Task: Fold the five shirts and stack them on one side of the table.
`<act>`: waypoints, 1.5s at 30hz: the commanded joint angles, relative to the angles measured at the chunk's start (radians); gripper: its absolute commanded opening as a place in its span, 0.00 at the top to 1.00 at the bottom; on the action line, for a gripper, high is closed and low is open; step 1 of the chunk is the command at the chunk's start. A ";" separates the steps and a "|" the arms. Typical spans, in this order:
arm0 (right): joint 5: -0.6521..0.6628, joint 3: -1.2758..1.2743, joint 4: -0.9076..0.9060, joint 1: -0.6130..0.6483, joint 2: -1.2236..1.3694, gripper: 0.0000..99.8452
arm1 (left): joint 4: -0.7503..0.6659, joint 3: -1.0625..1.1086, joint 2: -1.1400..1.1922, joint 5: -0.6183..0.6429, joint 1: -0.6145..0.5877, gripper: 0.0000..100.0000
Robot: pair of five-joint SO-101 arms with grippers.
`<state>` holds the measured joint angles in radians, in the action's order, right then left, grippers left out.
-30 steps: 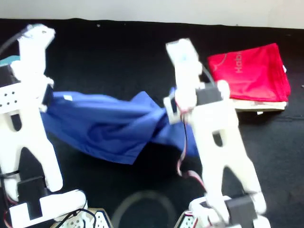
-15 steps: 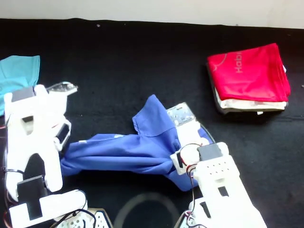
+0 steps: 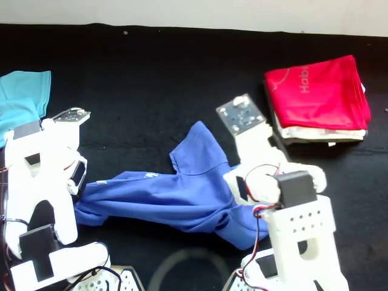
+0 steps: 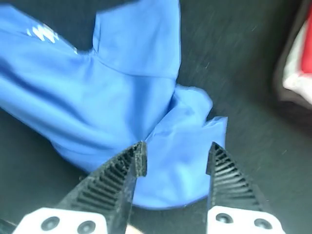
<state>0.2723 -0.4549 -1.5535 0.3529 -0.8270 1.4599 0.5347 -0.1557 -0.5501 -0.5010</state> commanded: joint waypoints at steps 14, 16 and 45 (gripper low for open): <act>-0.061 0.380 0.346 0.047 0.835 0.80 | 0.002 -0.058 -0.016 -0.008 -0.012 0.99; -0.061 0.501 0.346 0.054 0.978 0.80 | 0.002 -0.058 -0.016 -0.008 -0.012 0.99; -0.061 1.541 -0.071 0.203 1.704 0.80 | 0.037 -0.213 -0.128 -0.110 -0.216 0.99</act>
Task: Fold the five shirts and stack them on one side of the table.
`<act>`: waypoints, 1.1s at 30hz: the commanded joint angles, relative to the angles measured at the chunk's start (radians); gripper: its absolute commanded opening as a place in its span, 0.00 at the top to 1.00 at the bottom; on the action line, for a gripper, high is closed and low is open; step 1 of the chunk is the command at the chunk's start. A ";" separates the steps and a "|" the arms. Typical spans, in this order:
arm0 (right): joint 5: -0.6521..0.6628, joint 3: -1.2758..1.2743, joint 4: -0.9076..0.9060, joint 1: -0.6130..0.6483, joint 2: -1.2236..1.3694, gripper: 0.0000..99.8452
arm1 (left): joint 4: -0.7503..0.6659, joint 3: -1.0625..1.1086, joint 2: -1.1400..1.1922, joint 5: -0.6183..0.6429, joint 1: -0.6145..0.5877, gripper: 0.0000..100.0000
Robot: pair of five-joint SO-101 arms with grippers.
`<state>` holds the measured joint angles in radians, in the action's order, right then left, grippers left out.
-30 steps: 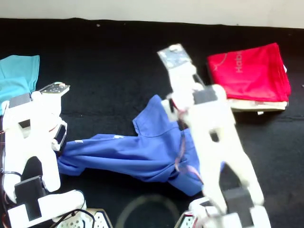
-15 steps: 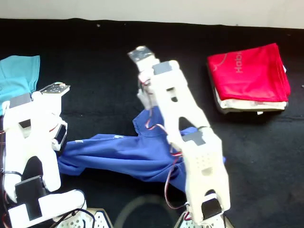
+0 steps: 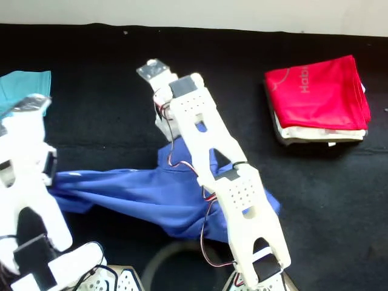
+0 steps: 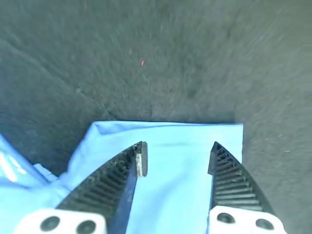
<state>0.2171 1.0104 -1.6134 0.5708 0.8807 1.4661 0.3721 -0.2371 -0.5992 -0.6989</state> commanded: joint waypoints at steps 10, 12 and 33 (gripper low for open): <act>-0.005 0.073 -0.005 -0.044 0.067 0.79 | 0.064 -0.042 -0.047 -0.092 -0.015 0.99; -0.006 0.073 -0.005 -0.064 0.091 0.79 | 0.066 -0.042 -0.047 -0.094 -0.018 0.99; -0.006 0.124 -0.022 -0.111 0.174 0.76 | 0.064 -0.042 -0.047 -0.094 -0.019 0.99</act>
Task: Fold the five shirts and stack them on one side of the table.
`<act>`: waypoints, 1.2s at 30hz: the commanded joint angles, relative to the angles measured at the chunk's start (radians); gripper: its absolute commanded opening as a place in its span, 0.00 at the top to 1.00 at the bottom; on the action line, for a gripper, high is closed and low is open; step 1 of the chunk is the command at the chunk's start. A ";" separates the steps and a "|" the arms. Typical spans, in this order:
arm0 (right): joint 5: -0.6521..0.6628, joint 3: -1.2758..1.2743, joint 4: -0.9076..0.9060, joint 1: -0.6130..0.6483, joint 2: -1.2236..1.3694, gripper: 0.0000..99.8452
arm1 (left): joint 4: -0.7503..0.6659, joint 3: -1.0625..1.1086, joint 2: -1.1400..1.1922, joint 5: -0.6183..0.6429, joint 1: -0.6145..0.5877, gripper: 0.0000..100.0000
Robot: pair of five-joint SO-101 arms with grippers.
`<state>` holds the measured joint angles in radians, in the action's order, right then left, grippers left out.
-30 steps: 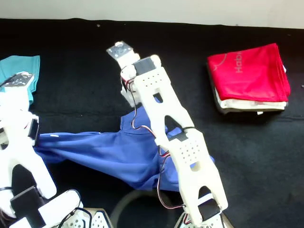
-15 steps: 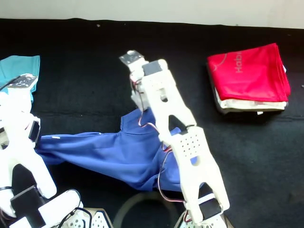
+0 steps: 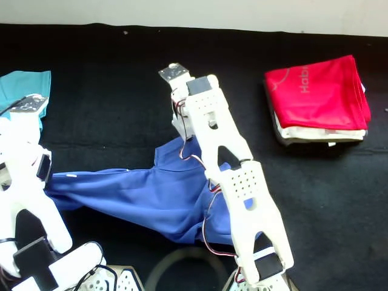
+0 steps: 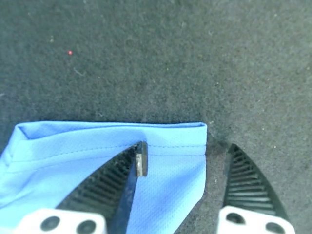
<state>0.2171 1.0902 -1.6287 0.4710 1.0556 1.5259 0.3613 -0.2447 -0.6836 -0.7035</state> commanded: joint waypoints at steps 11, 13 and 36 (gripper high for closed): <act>-0.011 0.113 -0.015 -0.013 0.041 0.98 | 0.000 -0.031 -0.039 -0.009 -0.015 0.99; -0.012 0.168 -0.025 -0.030 0.033 0.99 | 0.000 -0.030 -0.039 -0.009 -0.010 0.99; -0.005 0.492 -0.125 -0.177 -0.541 0.99 | 0.107 -0.522 -0.039 0.064 0.171 0.99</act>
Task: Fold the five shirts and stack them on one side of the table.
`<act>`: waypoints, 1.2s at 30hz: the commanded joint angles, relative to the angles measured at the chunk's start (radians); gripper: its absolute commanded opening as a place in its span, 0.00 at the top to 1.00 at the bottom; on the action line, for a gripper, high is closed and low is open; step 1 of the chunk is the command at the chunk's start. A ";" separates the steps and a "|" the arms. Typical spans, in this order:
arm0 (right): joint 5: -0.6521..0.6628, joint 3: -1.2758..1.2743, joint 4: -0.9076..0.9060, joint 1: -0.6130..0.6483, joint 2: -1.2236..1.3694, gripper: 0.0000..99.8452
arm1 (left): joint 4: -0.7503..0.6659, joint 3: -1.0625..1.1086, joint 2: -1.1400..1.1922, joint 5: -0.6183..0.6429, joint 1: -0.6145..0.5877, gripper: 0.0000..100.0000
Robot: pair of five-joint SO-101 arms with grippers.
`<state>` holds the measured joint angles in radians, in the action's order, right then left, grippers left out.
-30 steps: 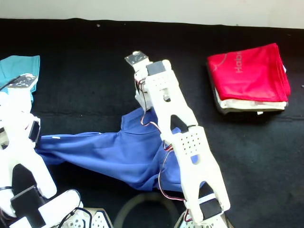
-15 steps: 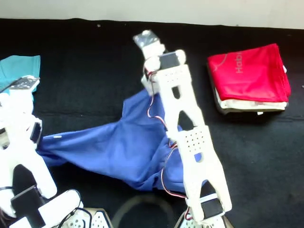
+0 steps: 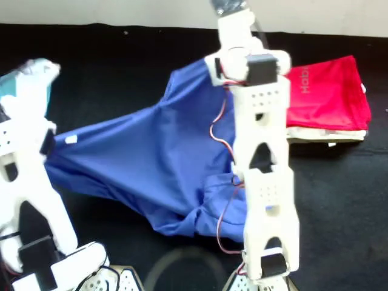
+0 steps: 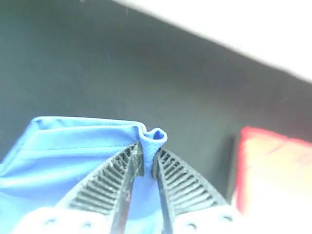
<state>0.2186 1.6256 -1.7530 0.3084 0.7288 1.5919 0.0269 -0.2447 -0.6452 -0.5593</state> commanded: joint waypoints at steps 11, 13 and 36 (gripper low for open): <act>0.140 -0.383 0.275 -0.082 -0.627 0.99 | 0.049 -0.521 -0.048 0.028 0.038 0.99; 0.146 -0.390 0.288 -0.082 -0.668 0.99 | 0.061 -0.564 -0.048 0.029 0.038 0.99; 0.089 -0.389 -0.010 -0.081 -0.400 0.99 | -0.150 0.331 -0.050 0.028 0.067 0.99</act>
<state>0.3276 1.2344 -1.7530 0.2440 0.3805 1.4538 0.4104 -0.2616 -0.6206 -0.4718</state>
